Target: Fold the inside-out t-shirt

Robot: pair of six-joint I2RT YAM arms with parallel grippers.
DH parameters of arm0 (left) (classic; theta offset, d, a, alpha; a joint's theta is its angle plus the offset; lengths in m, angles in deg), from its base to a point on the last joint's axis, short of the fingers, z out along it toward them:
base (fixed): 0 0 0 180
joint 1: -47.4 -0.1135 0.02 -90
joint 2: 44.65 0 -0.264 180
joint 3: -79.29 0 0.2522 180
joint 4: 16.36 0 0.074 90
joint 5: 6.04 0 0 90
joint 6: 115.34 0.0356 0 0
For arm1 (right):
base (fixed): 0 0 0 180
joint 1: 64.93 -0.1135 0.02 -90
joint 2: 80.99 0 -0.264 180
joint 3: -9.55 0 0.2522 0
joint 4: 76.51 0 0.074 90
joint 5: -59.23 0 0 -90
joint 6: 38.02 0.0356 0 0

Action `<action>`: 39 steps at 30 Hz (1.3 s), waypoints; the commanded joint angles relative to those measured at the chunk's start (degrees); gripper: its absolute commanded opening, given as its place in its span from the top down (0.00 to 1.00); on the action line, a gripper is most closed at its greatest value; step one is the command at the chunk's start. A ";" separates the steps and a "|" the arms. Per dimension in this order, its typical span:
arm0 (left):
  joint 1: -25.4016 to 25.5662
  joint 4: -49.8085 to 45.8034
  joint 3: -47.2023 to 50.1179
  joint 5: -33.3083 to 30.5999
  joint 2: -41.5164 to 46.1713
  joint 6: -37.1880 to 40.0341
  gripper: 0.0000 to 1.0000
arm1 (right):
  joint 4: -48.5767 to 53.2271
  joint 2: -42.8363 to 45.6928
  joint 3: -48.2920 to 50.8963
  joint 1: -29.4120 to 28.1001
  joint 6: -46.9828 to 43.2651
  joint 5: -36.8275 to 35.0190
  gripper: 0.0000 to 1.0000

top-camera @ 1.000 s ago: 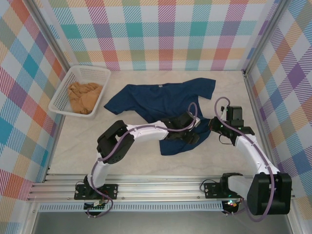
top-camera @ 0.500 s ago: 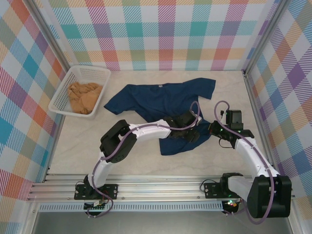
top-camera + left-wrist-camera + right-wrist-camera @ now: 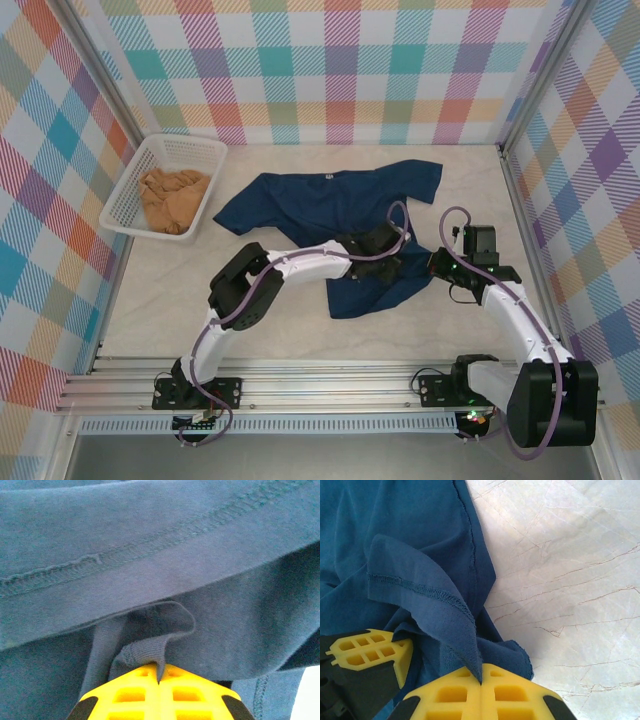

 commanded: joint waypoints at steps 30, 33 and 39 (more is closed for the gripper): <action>-7.92 -5.57 11.82 14.37 34.28 -4.03 1.00 | -61.81 -21.41 12.47 -34.74 -8.15 -5.33 0.87; -8.13 -6.75 11.55 16.21 36.47 -4.32 1.00 | -69.91 -28.83 10.08 -36.17 -8.69 -7.44 0.89; -8.15 -9.07 11.99 17.13 42.03 -3.60 1.00 | -77.89 -37.74 2.81 -36.58 -11.41 -10.50 0.90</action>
